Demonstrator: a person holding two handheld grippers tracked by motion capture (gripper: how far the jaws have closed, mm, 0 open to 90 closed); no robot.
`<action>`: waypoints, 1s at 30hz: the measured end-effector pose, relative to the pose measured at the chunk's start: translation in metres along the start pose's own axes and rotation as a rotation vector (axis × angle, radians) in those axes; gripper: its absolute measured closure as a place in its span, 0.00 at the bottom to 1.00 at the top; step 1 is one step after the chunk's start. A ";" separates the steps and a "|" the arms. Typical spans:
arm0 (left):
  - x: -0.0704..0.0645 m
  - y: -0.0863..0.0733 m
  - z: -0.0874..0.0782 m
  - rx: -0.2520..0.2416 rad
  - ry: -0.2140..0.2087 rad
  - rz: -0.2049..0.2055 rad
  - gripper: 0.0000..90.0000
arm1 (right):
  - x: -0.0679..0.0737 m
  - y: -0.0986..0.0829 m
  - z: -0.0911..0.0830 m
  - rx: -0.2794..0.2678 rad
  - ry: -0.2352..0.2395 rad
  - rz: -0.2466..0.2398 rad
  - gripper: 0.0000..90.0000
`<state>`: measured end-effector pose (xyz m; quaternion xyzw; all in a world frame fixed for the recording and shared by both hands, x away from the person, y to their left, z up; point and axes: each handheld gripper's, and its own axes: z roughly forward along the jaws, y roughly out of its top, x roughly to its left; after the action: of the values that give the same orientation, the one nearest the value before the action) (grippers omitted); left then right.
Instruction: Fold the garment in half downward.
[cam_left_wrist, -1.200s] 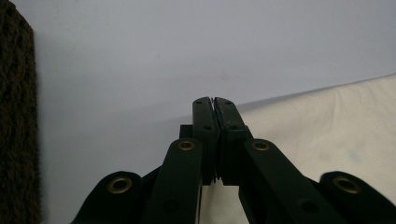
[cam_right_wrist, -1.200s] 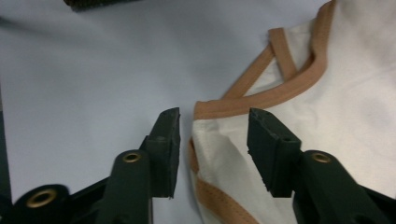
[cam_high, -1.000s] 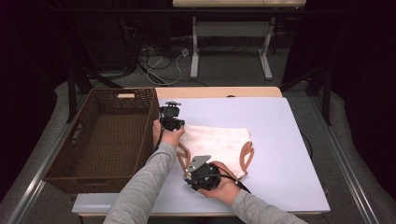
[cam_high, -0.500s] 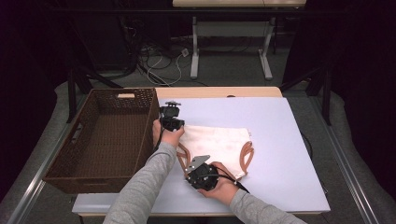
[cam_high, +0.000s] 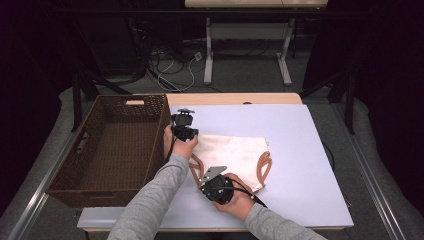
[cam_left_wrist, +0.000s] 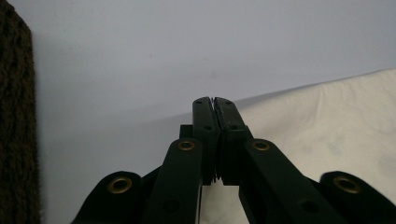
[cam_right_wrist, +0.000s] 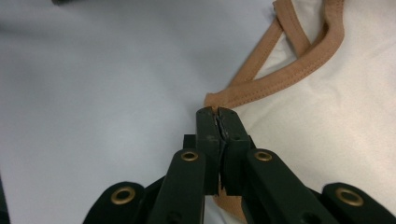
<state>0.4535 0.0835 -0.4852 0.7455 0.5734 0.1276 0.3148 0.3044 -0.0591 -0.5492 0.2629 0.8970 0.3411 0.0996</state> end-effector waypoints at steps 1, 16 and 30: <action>0.000 0.000 -0.001 0.001 -0.002 -0.001 0.98 | 0.000 0.000 -0.001 -0.007 0.000 0.000 0.98; 0.004 0.013 -0.034 -0.007 0.048 -0.030 0.98 | 0.003 0.016 -0.020 -0.108 0.069 0.063 0.99; 0.021 0.028 -0.070 0.015 0.111 -0.058 0.98 | 0.014 0.043 -0.040 -0.190 0.112 0.061 0.99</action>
<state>0.4437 0.1218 -0.4178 0.7227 0.6122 0.1554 0.2807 0.2959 -0.0467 -0.4909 0.2600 0.8565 0.4414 0.0633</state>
